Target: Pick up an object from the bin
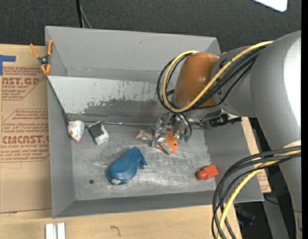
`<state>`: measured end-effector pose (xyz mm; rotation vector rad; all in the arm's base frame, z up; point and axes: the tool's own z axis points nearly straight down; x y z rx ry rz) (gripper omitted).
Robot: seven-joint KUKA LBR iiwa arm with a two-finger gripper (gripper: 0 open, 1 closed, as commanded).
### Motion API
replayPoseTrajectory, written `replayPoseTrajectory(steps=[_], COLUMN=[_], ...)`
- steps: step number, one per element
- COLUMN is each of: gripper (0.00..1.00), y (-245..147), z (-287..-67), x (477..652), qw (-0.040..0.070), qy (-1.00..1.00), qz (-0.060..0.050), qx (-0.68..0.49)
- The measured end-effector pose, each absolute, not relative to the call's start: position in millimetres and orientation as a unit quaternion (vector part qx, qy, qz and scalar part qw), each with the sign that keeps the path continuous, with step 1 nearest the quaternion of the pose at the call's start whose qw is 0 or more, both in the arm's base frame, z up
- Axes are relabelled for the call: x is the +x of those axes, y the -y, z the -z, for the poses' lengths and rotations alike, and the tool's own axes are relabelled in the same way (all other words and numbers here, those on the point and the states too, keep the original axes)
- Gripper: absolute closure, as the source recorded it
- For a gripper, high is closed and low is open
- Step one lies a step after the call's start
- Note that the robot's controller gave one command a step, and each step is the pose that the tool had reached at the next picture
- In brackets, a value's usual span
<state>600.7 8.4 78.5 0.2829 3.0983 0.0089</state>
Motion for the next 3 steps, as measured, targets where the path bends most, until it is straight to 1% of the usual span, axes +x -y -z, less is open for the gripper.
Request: replayPoseTrajectory(steps=[1,2,3], gripper=[1.0,1.0,1.0], y=[-8,-10,-9], z=[-78,-126,-128], x=[600.7,602.7,601.0], qw=[0.015,0.004,0.001], qy=[-0.996,-0.996,-0.996], qz=[-0.003,-0.001,-0.001], qx=[0.091,0.09,0.09])
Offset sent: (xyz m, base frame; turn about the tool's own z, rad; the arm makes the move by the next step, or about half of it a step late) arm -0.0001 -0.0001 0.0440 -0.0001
